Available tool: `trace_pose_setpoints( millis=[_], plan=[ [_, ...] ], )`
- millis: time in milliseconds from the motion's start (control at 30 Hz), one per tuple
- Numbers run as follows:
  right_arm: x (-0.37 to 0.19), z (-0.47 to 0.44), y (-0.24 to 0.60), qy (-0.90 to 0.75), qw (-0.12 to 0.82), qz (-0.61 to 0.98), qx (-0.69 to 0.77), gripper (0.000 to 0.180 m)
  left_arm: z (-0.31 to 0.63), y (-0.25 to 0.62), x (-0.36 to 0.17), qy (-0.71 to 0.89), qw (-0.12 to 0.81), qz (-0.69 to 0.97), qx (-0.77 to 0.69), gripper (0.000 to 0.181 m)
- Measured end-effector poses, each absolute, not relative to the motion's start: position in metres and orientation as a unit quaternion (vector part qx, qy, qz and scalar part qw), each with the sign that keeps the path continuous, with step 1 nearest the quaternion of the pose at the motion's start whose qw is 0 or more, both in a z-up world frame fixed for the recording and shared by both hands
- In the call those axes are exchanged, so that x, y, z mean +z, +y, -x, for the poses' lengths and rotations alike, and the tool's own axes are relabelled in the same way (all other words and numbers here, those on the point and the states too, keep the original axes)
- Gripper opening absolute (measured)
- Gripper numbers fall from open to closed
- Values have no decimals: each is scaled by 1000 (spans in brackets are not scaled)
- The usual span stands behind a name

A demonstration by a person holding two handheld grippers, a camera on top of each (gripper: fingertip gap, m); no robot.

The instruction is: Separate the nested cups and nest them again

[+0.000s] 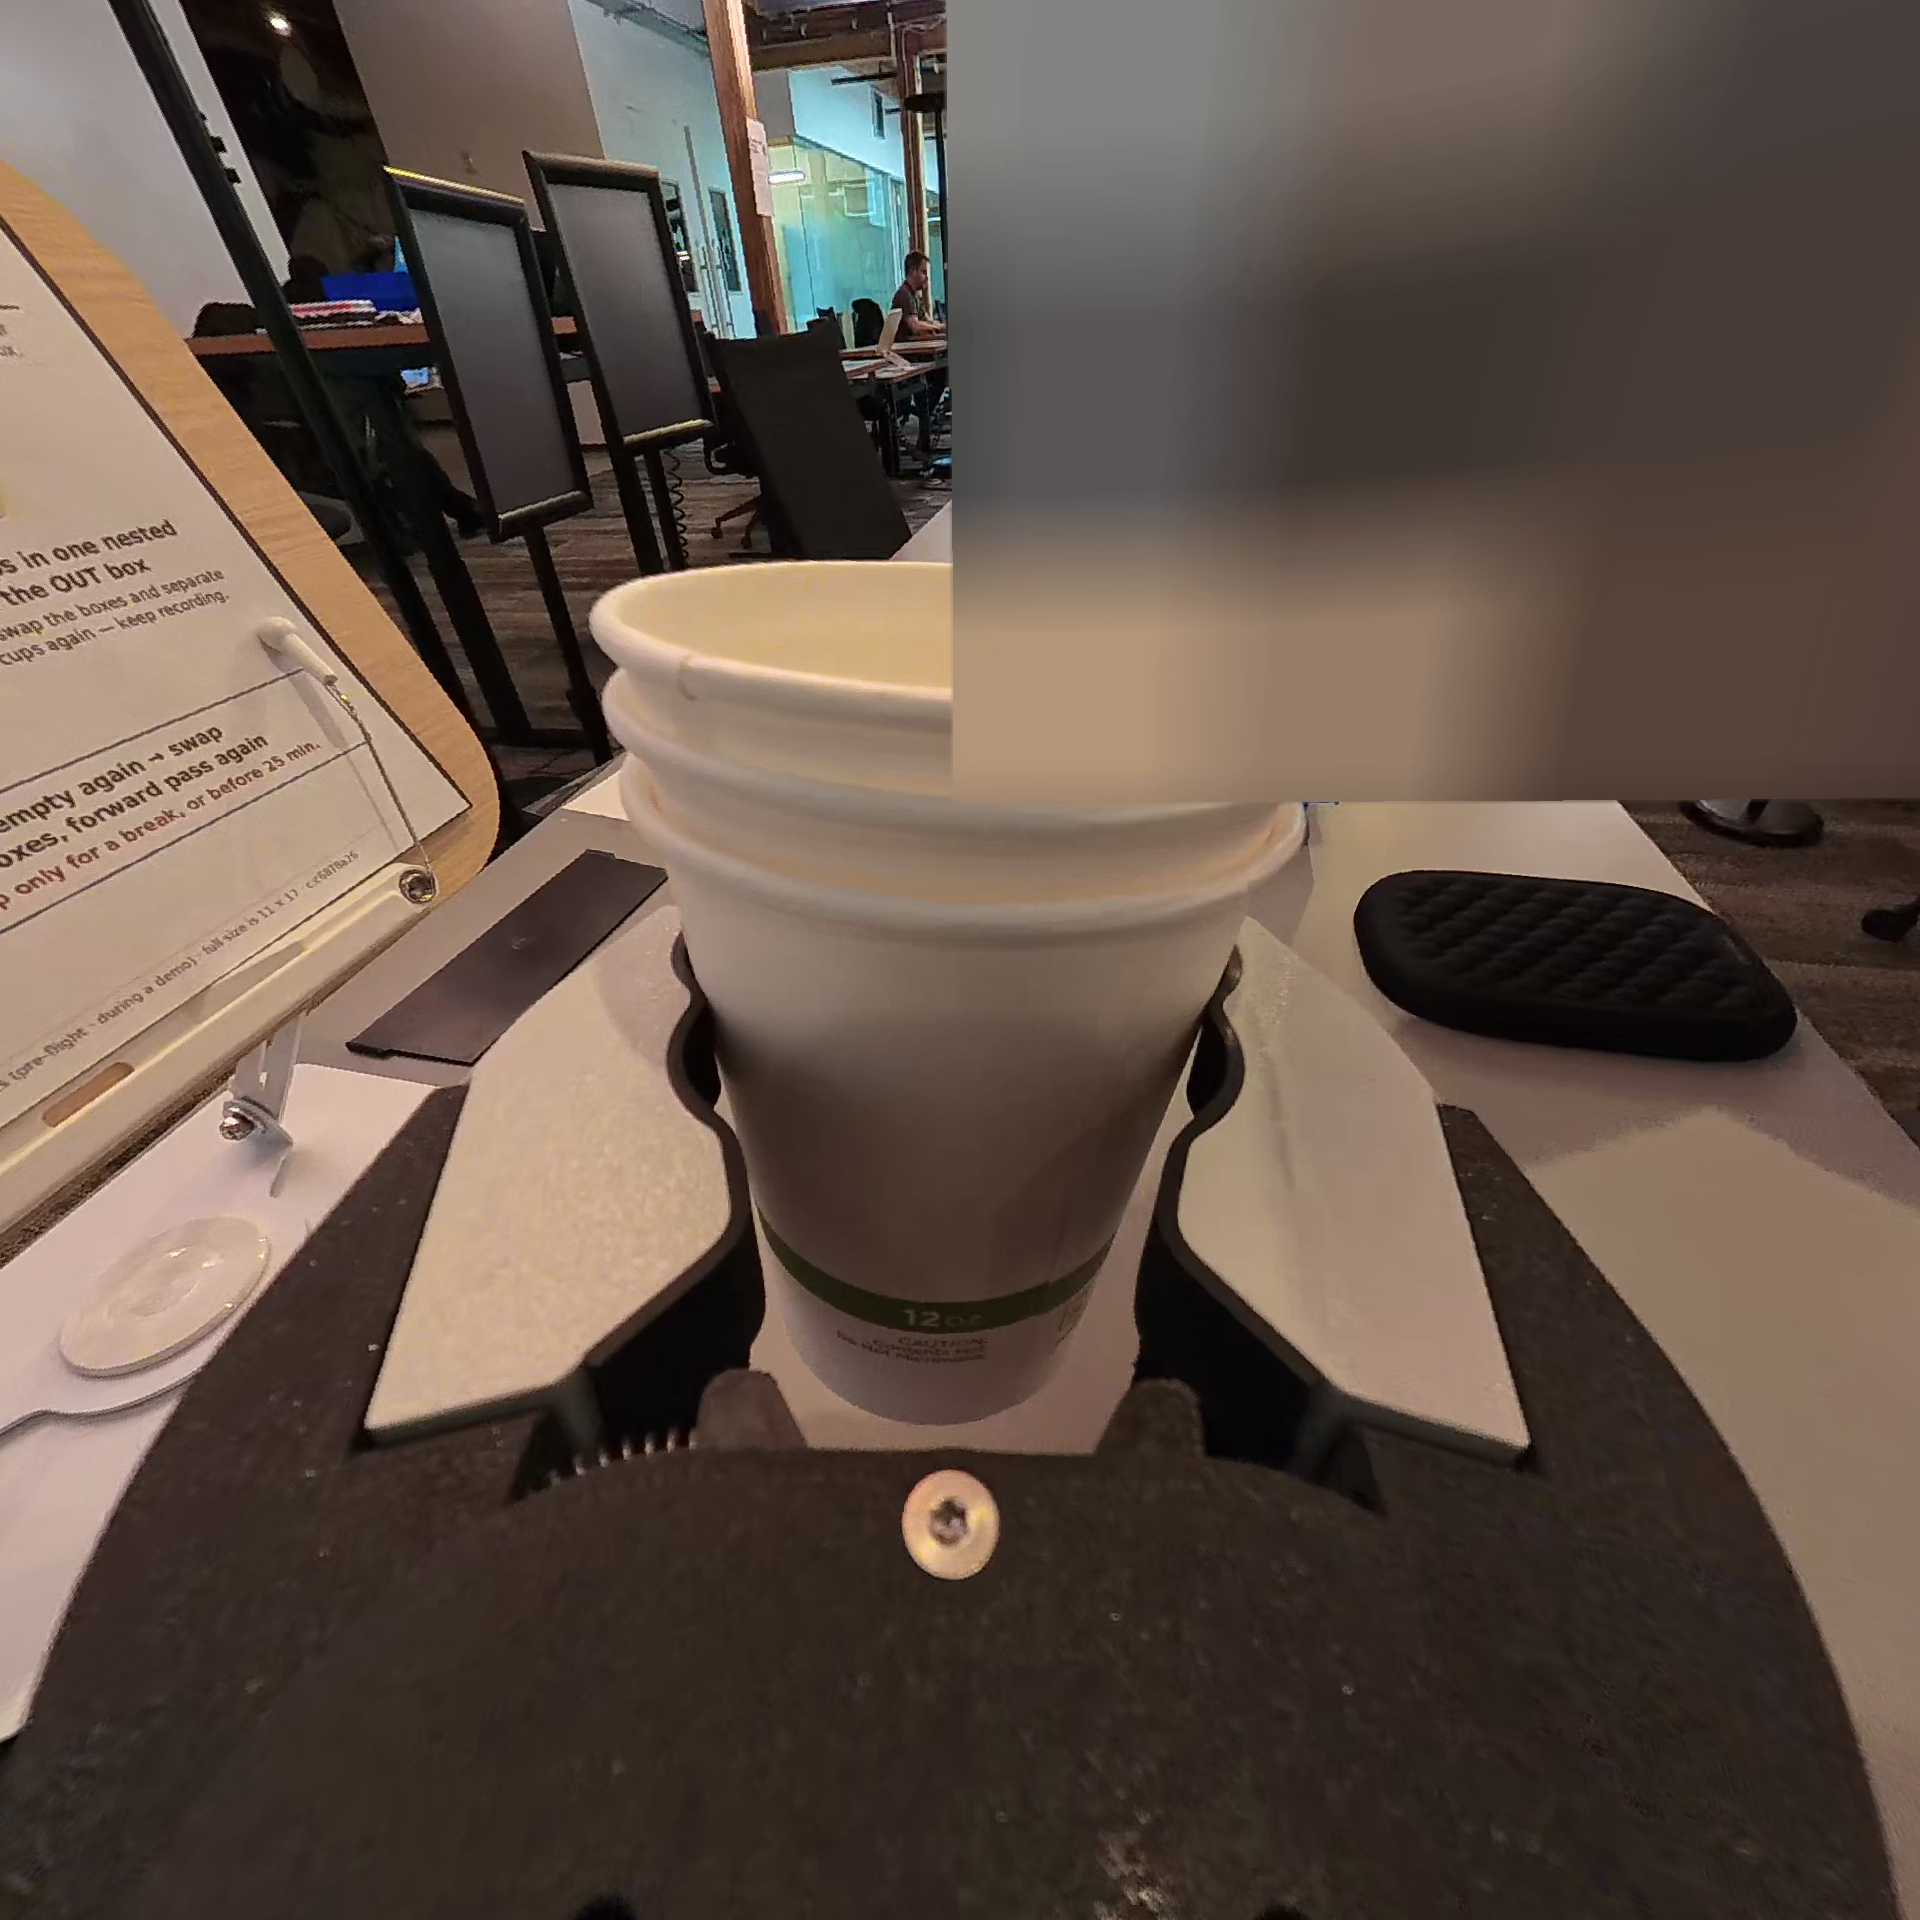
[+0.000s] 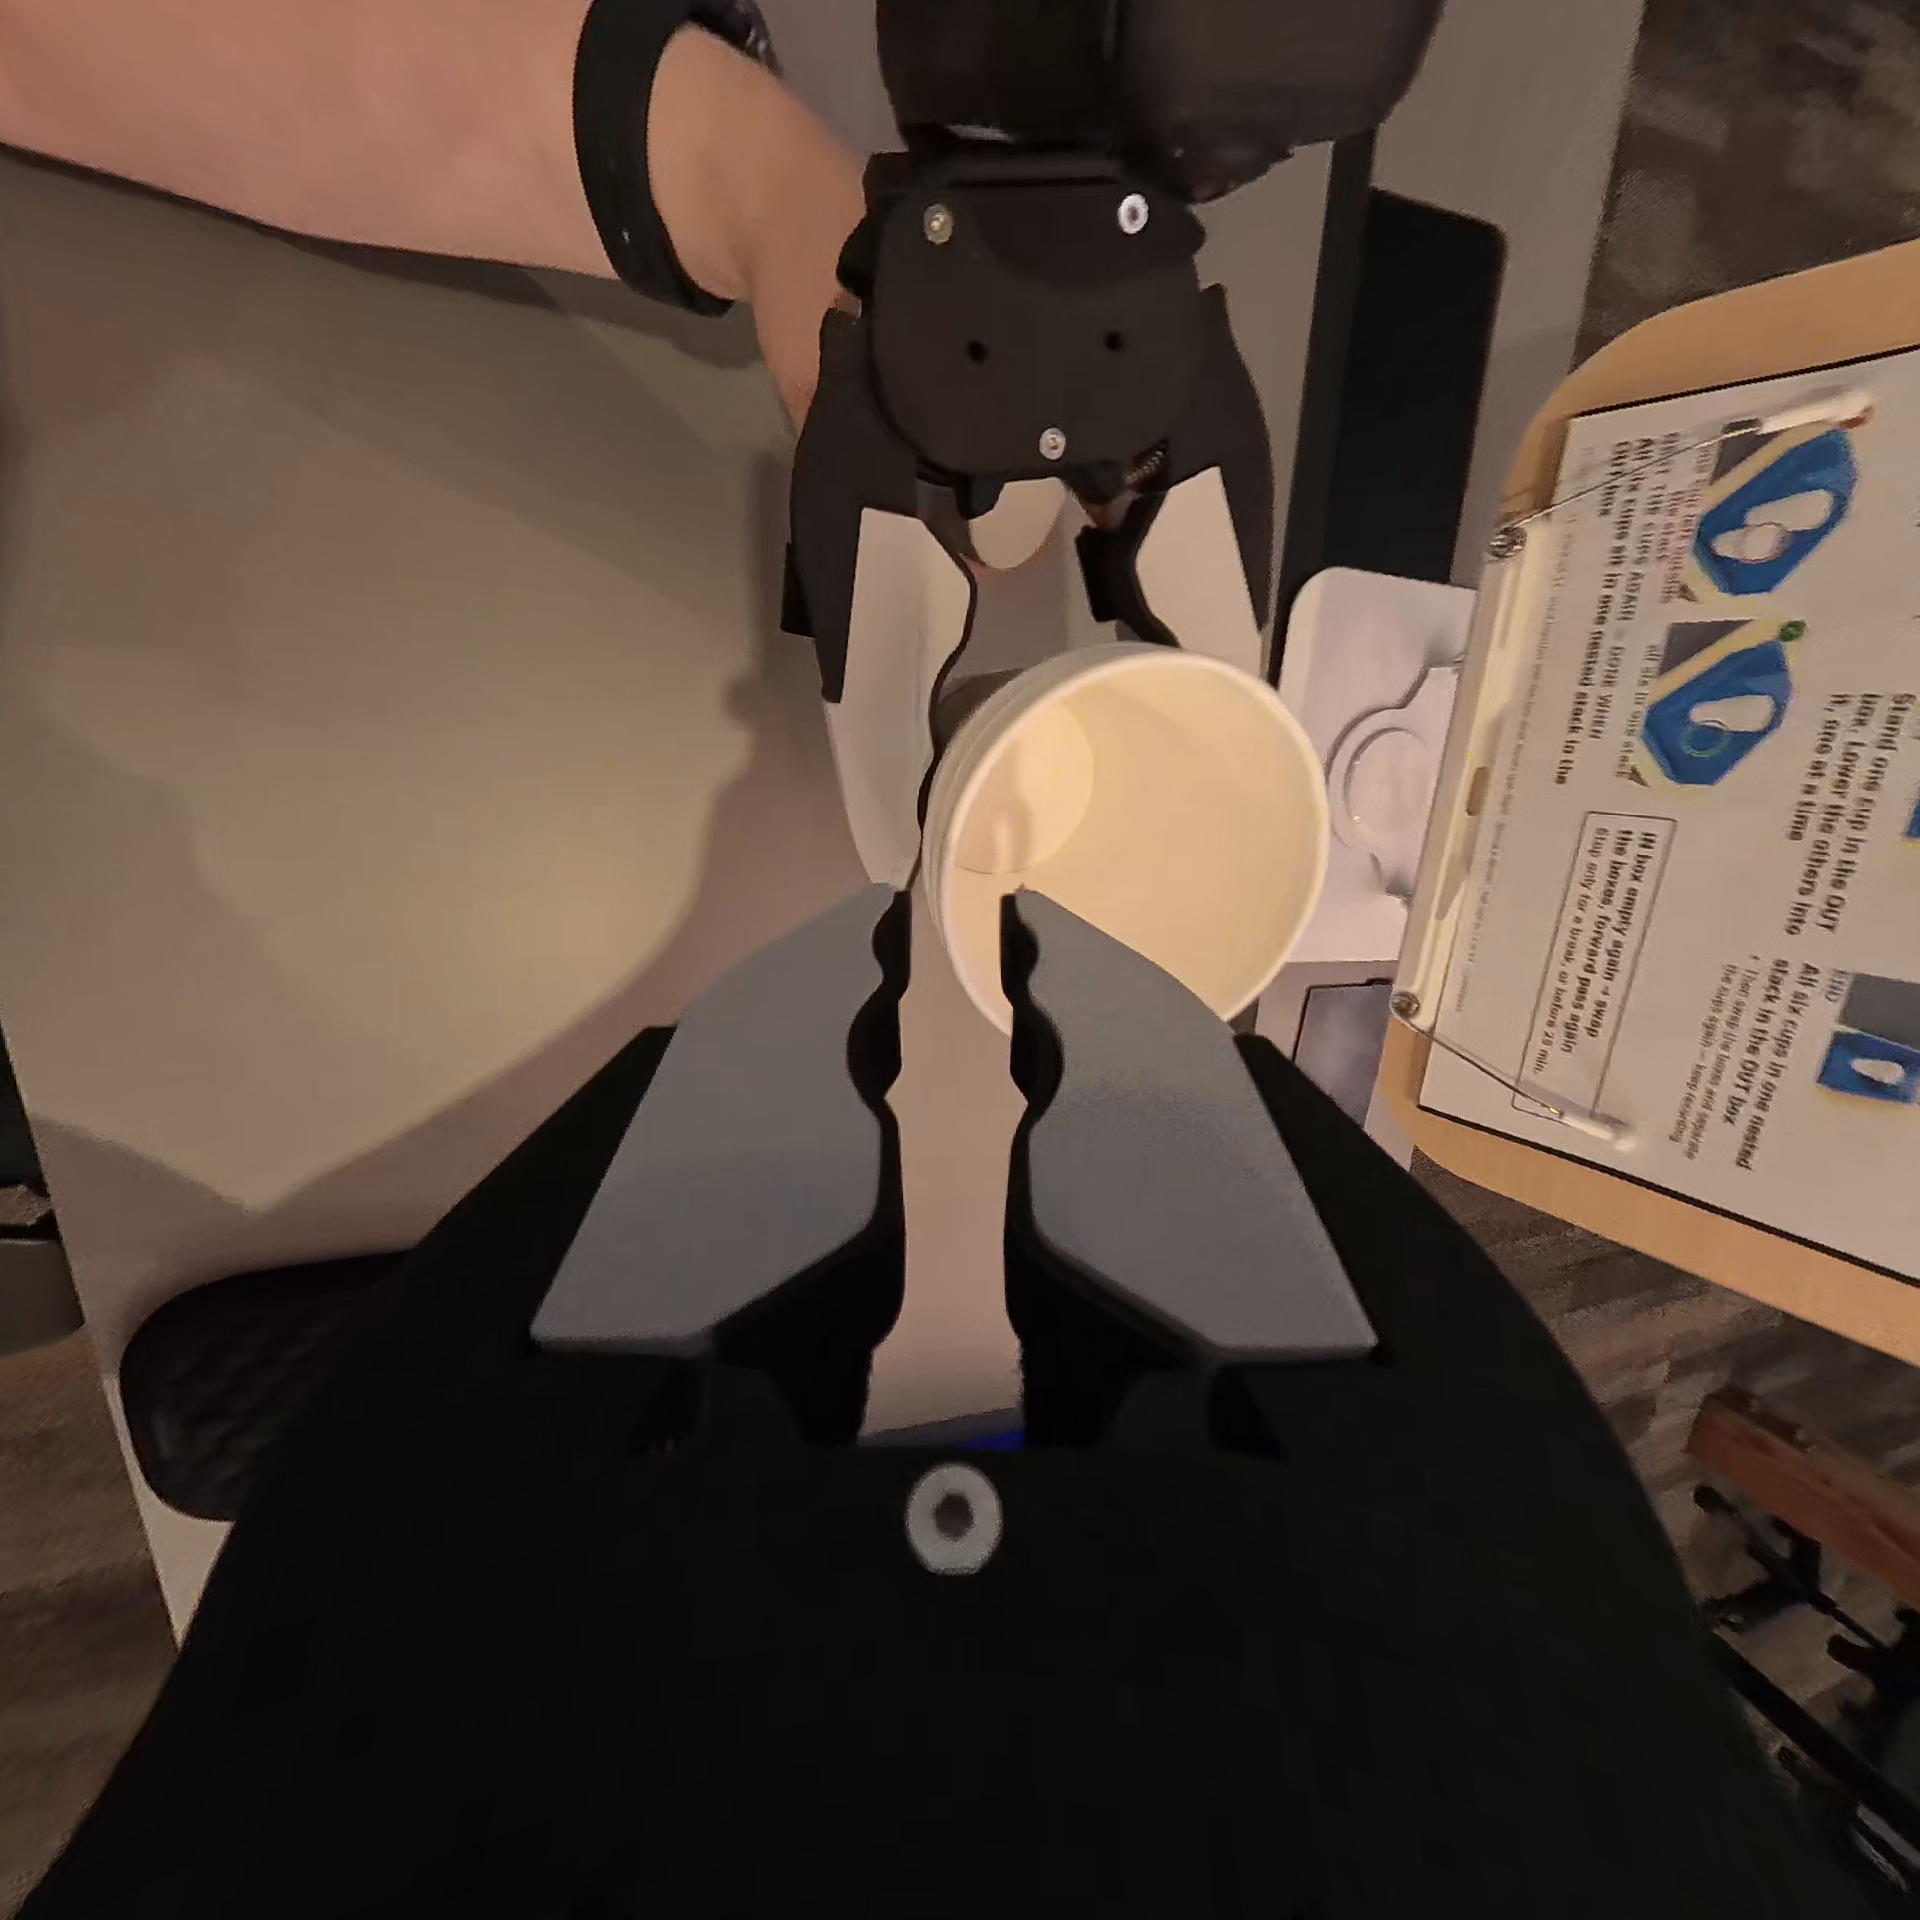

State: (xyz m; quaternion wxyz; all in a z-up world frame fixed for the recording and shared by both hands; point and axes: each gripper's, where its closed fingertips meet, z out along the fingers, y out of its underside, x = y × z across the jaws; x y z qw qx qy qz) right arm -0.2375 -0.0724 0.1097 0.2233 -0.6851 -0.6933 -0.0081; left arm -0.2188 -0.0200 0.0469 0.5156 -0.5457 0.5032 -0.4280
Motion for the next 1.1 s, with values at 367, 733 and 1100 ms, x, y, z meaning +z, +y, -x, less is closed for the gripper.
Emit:
trace_pose_setpoints(
  millis=[367, 733, 1100],
  plan=[
    [88, 237, -65, -699, 187, 690, -21, 9, 218, -21, 49, 503, 517, 543, -430, 89],
    [91, 237, -69, -700, 172, 693, 5, 3, 218, -23, 50, 506, 519, 539, -429, 90],
    [131, 236, -68, -698, 199, 688, -4, 3, 219, -20, 48, 503, 518, 543, -429, 89]
  ],
)
